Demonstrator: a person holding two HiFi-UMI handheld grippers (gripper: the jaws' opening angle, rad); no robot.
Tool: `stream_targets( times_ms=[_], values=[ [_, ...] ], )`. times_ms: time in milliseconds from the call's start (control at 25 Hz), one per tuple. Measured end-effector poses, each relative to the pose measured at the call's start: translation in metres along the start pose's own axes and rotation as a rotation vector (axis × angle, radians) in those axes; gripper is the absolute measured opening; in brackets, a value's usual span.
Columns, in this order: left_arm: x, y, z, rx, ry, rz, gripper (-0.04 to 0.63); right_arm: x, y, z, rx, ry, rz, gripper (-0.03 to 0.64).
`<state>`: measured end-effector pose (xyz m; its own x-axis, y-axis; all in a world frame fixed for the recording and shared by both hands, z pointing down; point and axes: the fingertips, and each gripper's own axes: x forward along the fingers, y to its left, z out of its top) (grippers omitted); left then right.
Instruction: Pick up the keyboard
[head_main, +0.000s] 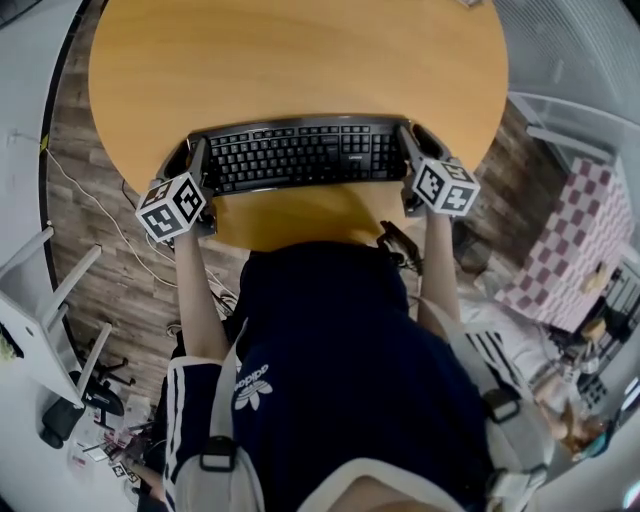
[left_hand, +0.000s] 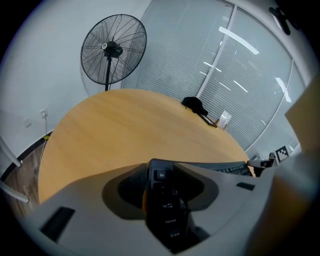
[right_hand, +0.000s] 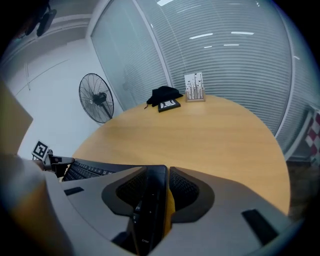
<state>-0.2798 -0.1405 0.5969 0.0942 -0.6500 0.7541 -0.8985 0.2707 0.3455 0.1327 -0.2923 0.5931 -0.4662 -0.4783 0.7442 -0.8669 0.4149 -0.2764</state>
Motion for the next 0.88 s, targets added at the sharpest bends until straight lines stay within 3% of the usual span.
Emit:
stream_targets(
  times_ms=[240,400,880],
  values=[
    [0.0023,0.0,-0.0034,-0.123,0.022,-0.069,0.143,0.0074,0.0017,-0.0064,0.109,0.027,0.064,0.127],
    [0.0028,-0.0013,-0.0016,-0.123,0.008,-0.061,0.143,0.0079,0.0033,-0.0072,0.175,0.024,0.085,0.127],
    [-0.0002,0.0001,-0.0014,-0.111,-0.018,-0.033,0.143,0.0071,0.0041,-0.0069,0.15,0.027,0.052,0.126]
  ],
)
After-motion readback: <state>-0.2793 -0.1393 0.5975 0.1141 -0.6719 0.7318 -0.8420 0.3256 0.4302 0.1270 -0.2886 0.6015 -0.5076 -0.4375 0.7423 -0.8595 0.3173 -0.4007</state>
